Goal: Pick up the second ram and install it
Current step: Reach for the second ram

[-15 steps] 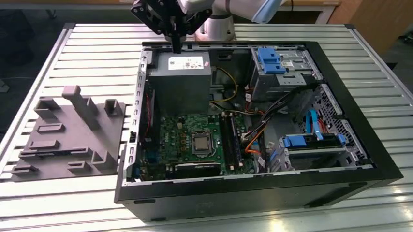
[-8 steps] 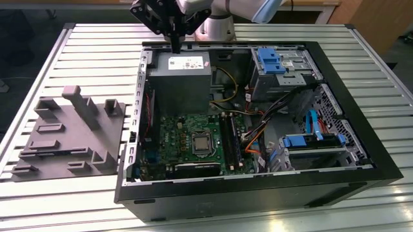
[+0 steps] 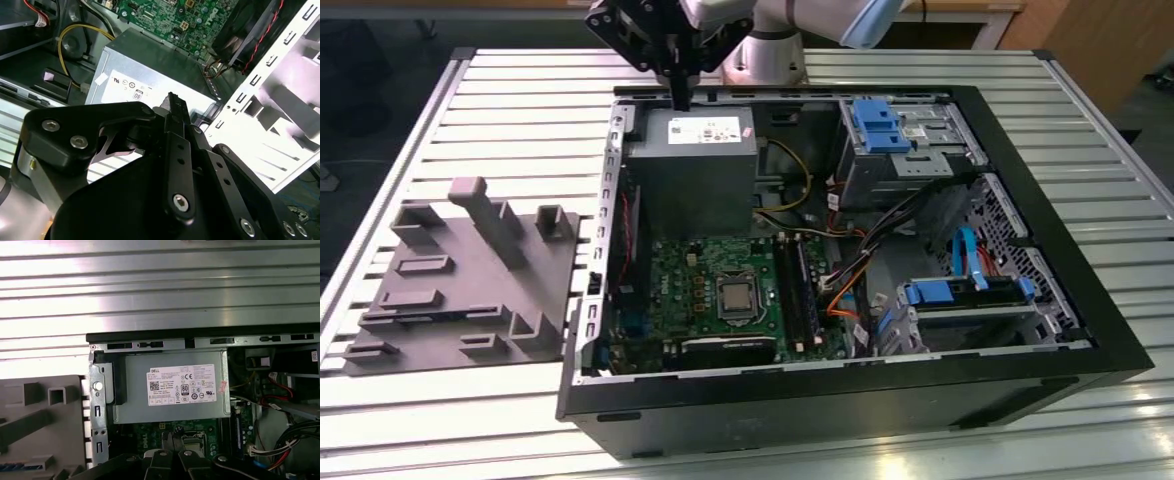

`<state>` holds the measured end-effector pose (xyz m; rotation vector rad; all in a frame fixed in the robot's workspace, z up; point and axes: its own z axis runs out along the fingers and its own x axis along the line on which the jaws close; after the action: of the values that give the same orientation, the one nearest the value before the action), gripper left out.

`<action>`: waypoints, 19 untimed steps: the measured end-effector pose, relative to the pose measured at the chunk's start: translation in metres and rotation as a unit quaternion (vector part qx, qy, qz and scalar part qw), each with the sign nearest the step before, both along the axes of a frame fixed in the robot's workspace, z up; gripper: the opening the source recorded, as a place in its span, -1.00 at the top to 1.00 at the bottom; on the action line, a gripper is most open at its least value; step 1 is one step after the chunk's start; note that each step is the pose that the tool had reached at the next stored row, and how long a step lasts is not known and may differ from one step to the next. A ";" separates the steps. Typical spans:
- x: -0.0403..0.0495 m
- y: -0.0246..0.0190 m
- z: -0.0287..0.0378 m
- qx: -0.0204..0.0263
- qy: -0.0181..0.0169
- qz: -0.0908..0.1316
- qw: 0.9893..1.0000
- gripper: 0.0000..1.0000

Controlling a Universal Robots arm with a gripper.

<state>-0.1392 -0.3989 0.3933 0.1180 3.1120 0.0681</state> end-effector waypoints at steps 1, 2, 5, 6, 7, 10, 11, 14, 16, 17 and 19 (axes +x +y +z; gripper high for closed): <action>-0.0003 0.0000 0.0000 0.000 0.000 0.000 1.000 0.79; -0.0007 0.0000 0.0000 0.000 0.000 0.000 1.000 0.79; -0.0020 0.0000 0.0000 0.000 0.000 0.000 1.000 0.79; -0.0025 0.0000 0.0000 0.000 0.000 0.000 1.000 0.79; -0.0029 0.0000 0.0000 0.000 0.000 0.000 1.000 0.79; -0.0039 0.0000 0.0000 0.000 0.000 0.000 1.000 0.79; -0.0042 0.0000 0.0000 0.000 0.000 0.000 1.000 0.79; -0.0051 0.0000 0.0000 0.000 0.000 0.000 1.000 0.79; -0.0058 0.0000 0.0000 0.000 0.000 0.000 1.000 0.79; -0.0063 0.0000 0.0000 0.000 0.000 0.000 1.000 0.79; -0.0075 0.0000 0.0000 0.000 0.000 0.000 1.000 0.79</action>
<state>-0.1467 -0.3990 0.3933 0.1179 3.1120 0.0694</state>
